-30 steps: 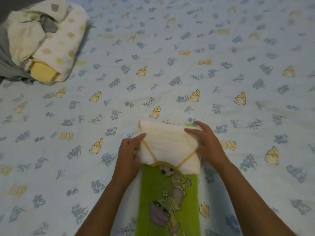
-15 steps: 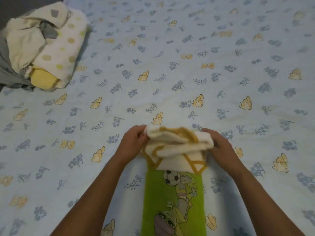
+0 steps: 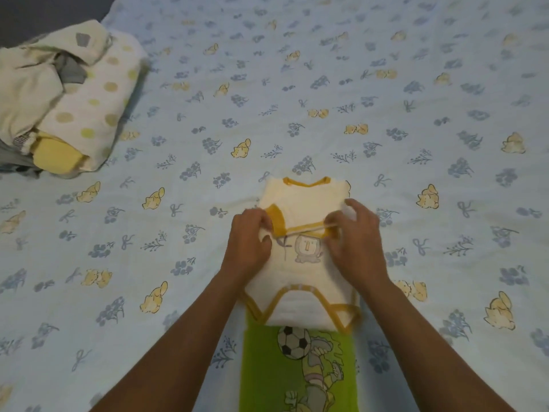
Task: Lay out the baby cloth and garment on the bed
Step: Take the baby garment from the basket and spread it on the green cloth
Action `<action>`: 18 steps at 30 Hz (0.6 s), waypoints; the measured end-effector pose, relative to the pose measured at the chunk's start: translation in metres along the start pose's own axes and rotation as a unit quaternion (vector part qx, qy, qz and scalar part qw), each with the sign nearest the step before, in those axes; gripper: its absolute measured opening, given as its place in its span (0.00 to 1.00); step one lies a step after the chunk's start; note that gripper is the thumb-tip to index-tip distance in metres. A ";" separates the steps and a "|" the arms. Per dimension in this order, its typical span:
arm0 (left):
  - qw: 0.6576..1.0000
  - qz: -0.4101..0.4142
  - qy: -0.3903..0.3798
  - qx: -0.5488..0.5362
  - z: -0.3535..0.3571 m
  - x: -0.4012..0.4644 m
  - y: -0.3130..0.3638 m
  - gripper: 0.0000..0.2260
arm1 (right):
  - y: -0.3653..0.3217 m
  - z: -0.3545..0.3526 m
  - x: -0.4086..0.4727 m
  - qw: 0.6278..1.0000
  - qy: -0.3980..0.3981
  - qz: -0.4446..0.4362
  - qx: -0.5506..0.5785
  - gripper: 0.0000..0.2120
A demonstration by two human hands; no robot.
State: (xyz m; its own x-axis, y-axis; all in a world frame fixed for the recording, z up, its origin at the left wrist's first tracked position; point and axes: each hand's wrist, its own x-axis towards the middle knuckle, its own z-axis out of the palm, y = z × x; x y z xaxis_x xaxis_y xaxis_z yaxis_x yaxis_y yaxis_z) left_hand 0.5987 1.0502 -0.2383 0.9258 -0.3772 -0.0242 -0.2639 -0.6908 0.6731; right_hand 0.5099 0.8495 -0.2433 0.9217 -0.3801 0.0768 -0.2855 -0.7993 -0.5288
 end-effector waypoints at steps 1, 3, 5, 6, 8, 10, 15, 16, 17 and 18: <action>0.998 0.023 -0.009 0.049 0.003 0.001 -0.002 0.10 | -0.002 0.003 0.000 0.998 -0.027 -0.046 -0.022 0.14; 0.992 0.043 -0.038 0.113 0.008 0.005 -0.004 0.09 | -0.004 0.011 0.004 0.990 -0.098 -0.083 -0.051 0.17; 0.992 0.045 -0.045 0.111 0.009 0.006 -0.004 0.14 | -0.002 0.012 0.009 0.990 -0.130 -0.049 -0.025 0.22; 0.993 0.045 -0.039 0.105 0.009 0.007 -0.004 0.16 | -0.003 0.009 0.011 0.991 -0.126 -0.022 0.027 0.23; 0.994 0.037 -0.026 0.100 0.007 0.008 -0.002 0.18 | -0.001 0.000 0.010 0.979 -0.087 0.037 0.181 0.25; 1.000 0.003 -0.007 0.028 0.004 0.011 0.002 0.17 | 0.003 -0.009 0.008 0.953 -0.026 0.101 0.285 0.27; 0.977 -0.146 0.083 -0.131 -0.009 0.013 0.000 0.13 | 0.018 -0.030 0.011 0.899 0.054 0.257 0.350 0.33; 0.968 -0.189 0.081 -0.142 -0.012 0.013 -0.004 0.17 | 0.024 -0.032 0.012 0.887 0.050 0.286 0.358 0.34; 0.955 -0.238 0.075 -0.159 -0.015 0.015 -0.008 0.21 | 0.030 -0.034 0.013 0.873 0.039 0.317 0.369 0.35; 0.941 -0.285 0.065 -0.170 -0.018 0.019 -0.013 0.25 | 0.035 -0.036 0.013 0.860 0.027 0.346 0.373 0.36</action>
State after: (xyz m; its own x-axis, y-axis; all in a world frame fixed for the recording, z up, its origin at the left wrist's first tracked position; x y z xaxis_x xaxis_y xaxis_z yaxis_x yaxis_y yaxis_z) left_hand 0.6247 1.0633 -0.2337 0.9218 0.0897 -0.3771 0.3674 -0.5124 0.7762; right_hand 0.5027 0.7994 -0.2302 0.5786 -0.6825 -0.4465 -0.4951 0.1411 -0.8573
